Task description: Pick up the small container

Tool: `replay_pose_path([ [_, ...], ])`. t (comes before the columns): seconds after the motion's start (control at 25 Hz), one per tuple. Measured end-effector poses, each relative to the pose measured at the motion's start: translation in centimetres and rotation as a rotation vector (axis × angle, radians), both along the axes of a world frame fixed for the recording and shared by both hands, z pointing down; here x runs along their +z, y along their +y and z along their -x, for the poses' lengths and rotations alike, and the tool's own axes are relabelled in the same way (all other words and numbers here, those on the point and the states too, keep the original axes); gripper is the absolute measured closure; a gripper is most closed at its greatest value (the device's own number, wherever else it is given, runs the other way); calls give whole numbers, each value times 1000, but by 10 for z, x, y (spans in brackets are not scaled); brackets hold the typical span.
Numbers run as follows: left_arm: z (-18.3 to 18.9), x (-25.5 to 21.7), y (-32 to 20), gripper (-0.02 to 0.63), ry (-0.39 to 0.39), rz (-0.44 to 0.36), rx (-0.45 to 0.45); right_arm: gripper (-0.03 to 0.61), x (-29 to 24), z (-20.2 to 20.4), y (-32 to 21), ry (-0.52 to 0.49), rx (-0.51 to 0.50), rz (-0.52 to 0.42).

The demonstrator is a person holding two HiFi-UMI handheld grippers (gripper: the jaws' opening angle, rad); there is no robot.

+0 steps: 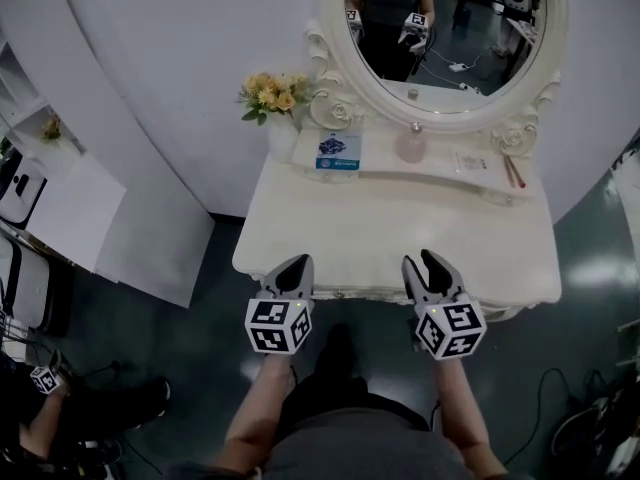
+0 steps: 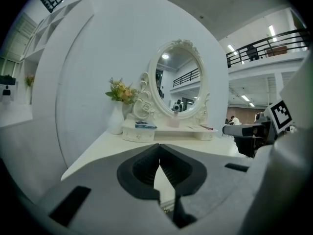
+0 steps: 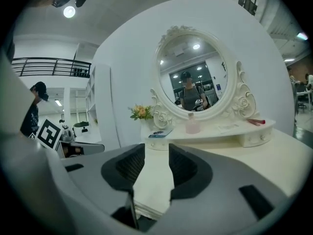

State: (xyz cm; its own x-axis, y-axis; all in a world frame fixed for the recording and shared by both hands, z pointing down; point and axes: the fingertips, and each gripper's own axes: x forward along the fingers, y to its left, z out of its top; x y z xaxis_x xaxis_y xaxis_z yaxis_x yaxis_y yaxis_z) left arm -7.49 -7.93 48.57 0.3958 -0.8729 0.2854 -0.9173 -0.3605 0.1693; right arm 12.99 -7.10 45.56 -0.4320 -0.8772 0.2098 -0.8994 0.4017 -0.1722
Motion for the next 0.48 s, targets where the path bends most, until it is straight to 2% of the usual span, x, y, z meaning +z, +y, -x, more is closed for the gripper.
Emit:
replay_pose_path([
  [0.48, 17, 0, -92, 607, 15, 8, 38, 426, -2, 15, -89, 24, 52, 9],
])
